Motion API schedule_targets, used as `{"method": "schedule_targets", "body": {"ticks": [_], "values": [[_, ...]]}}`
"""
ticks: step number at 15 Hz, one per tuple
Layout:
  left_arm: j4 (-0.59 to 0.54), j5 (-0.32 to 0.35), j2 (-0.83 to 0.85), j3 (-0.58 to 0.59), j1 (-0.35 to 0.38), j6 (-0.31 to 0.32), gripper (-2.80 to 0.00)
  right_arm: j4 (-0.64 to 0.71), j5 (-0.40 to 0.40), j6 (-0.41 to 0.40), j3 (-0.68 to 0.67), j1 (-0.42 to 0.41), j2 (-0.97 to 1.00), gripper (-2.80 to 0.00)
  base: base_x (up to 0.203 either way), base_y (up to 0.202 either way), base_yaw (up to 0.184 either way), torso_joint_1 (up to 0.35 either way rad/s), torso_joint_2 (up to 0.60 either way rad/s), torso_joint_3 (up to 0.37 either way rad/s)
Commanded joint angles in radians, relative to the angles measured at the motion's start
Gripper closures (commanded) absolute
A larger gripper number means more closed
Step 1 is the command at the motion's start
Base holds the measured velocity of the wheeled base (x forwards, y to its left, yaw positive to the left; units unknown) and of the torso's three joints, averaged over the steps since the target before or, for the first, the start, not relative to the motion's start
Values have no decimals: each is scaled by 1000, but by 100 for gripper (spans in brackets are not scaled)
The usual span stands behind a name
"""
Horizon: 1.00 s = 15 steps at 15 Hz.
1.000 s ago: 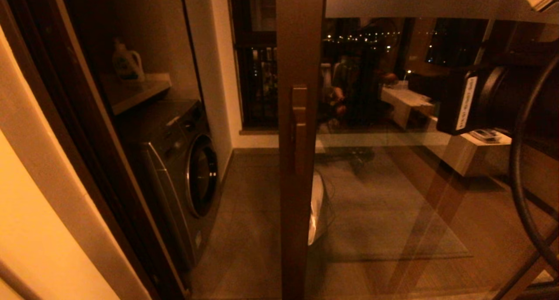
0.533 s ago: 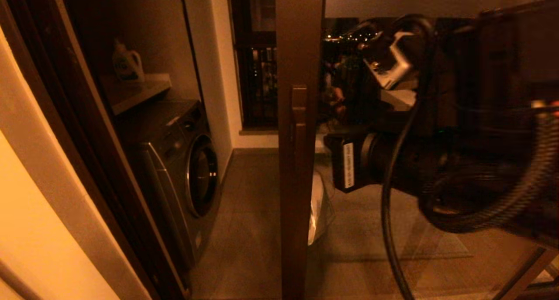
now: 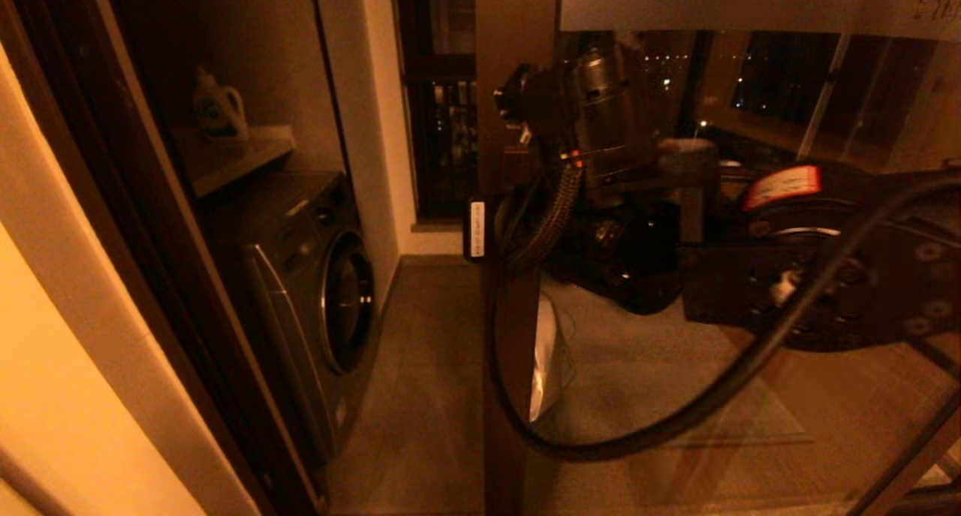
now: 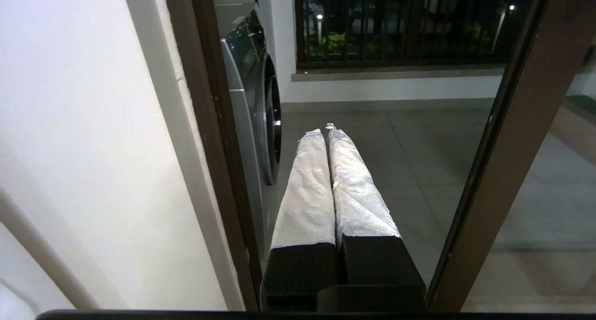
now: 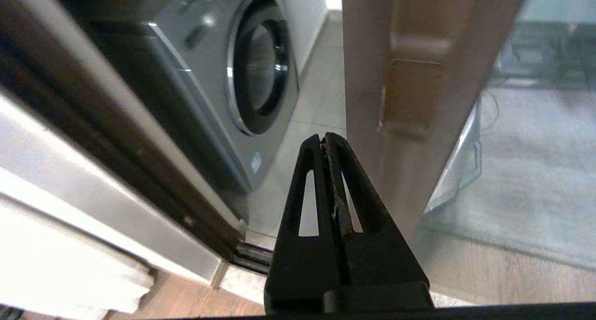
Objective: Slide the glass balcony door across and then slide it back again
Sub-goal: Open the slid door
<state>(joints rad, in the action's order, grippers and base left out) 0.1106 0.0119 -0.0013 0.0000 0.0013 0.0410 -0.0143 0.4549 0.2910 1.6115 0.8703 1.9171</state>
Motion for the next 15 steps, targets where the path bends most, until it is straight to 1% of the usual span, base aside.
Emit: {"method": "schedule_targets", "body": {"ticks": [1,4,9,15], "values": [[1,0,1,40,0,0,0,-1,2,9,44,-11,93,0,0,0,0,0,0,0],[1,0,1,40,0,0,0,-3,1,21,70,-39,122,0,0,0,0,0,0,0],[1,0,1,40,0,0,0,-1,2,22,54,-91,70,0,0,0,0,0,0,0],[1,0,1,40,0,1,0,-4,2,23,-12,-96,34,0,0,0,0,0,0,0]]}}
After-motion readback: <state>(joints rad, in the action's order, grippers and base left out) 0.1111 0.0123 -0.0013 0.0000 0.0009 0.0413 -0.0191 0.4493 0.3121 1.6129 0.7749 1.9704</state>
